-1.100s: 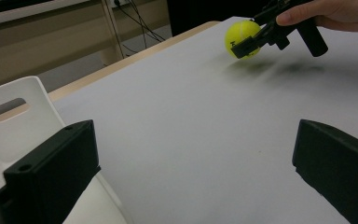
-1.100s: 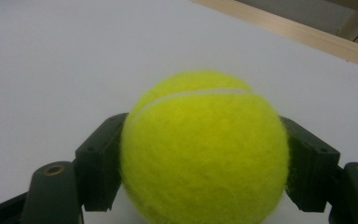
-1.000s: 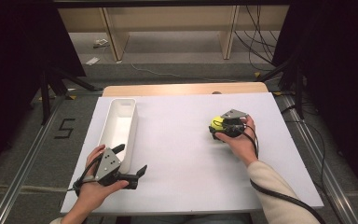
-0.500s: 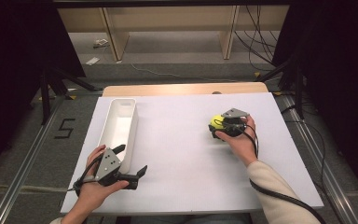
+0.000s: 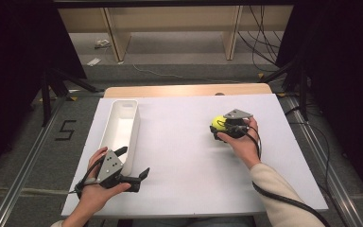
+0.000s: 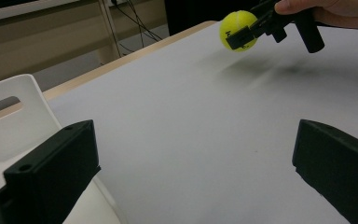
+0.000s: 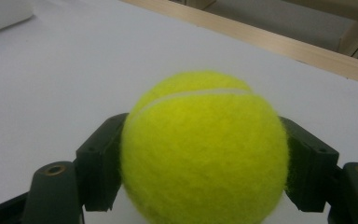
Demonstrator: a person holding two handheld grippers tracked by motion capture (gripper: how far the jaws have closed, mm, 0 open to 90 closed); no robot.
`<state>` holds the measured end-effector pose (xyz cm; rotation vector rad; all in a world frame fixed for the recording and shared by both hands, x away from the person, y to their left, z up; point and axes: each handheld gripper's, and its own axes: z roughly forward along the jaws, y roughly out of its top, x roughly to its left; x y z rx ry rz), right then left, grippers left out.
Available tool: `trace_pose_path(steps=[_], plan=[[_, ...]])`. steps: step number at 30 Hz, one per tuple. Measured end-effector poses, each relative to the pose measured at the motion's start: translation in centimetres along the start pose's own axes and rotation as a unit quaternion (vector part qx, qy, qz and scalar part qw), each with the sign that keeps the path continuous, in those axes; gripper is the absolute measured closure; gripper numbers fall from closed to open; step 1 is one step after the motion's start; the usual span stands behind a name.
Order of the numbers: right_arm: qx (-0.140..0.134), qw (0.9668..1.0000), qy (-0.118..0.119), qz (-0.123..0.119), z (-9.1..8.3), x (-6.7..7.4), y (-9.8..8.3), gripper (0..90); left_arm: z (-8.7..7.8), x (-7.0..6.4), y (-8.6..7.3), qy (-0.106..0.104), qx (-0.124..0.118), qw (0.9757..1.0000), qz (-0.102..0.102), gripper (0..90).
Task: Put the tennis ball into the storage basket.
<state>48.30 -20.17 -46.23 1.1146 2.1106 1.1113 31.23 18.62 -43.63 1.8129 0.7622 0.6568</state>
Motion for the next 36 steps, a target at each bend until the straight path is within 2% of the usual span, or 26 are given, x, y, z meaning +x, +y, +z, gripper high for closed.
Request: trace_pose_path(steps=[13,24,36], plan=[[-0.001,0.9999,0.017,-0.003,0.0,0.9,0.3,26.7,0.0,0.0,0.0,-0.001,0.0,1.0,0.001,0.0],[-0.004,0.9996,0.026,0.004,0.0,1.4,0.5,26.7,0.0,-0.1,0.0,-0.001,0.0,1.0,0.003,0.0],[-0.01,0.9996,0.028,0.003,-0.1,1.7,0.7,26.7,0.0,-0.1,0.0,-0.002,0.0,1.0,0.005,0.0]])
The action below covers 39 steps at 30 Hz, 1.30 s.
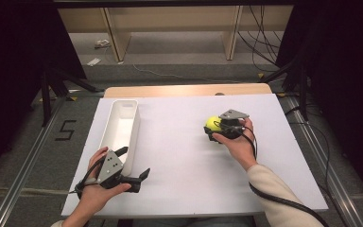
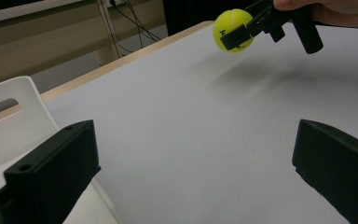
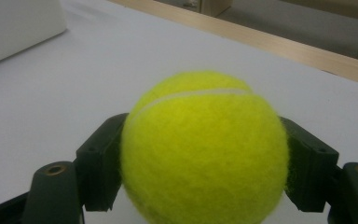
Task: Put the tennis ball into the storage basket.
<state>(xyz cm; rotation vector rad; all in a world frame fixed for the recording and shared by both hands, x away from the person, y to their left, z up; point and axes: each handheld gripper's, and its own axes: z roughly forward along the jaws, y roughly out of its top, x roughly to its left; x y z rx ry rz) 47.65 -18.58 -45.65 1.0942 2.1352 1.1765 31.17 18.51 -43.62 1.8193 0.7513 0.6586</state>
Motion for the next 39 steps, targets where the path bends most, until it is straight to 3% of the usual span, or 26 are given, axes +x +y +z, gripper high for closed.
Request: trace_pose_path(steps=[39], plan=[[-0.007,0.9998,0.021,-0.001,0.1,1.7,0.6,26.7,0.0,-0.1,0.1,-0.002,-0.002,1.0,0.002,0.0]])
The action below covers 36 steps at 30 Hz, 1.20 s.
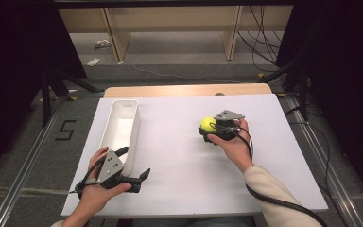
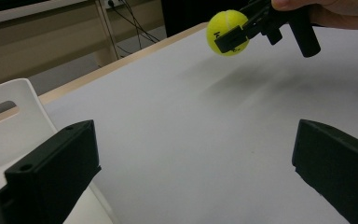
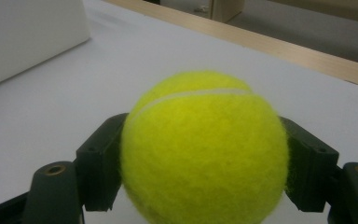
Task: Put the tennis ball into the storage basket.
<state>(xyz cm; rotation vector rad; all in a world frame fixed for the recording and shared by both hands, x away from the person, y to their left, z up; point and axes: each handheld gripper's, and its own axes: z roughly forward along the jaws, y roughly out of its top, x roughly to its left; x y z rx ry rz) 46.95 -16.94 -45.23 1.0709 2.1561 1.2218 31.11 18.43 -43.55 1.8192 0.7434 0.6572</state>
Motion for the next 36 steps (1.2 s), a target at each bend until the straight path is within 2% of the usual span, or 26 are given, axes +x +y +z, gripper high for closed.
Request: trace_pose_path(steps=[36], plan=[[-0.001,0.9999,0.016,-0.006,0.4,1.6,0.2,26.7,0.1,-0.3,0.1,-0.003,-0.002,1.0,0.006,0.5]])
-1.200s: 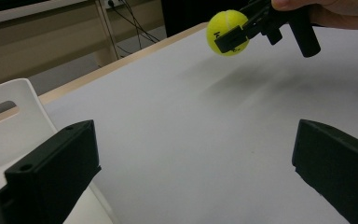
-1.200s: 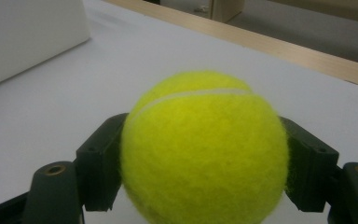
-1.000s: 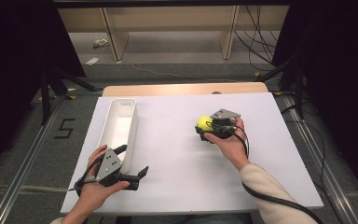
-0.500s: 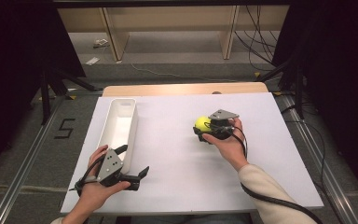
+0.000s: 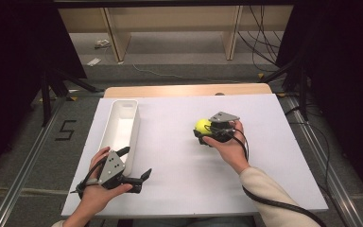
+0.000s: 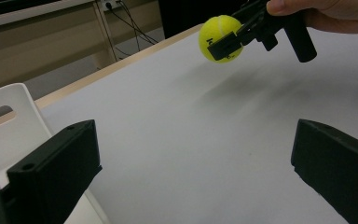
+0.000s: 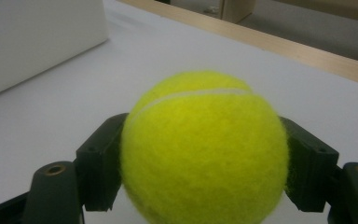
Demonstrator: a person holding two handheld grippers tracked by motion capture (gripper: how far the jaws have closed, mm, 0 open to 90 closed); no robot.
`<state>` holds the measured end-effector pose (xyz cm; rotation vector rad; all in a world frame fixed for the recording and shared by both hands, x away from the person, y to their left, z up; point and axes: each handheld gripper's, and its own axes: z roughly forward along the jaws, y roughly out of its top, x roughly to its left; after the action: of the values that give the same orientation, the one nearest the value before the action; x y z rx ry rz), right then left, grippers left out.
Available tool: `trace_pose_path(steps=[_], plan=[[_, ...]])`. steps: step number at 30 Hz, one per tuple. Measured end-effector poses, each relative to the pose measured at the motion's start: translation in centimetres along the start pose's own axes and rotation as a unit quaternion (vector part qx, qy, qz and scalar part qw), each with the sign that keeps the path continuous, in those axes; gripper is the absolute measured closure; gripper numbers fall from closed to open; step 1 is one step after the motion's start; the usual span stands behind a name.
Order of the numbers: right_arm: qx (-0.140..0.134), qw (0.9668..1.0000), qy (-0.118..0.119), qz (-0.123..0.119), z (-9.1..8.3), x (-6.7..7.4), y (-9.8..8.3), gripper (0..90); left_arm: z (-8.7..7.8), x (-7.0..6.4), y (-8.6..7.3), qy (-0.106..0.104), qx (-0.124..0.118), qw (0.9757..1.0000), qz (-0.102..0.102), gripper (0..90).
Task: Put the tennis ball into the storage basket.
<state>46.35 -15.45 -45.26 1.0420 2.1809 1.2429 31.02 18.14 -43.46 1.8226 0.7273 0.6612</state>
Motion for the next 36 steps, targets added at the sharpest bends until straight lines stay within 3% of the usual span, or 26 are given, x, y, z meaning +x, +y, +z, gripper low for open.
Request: trace_pose_path(steps=[36], plan=[[-0.007,0.9997,0.012,-0.02,-0.1,1.4,0.6,26.7,0.0,-0.2,0.0,0.002,-0.001,1.0,0.007,0.7]])
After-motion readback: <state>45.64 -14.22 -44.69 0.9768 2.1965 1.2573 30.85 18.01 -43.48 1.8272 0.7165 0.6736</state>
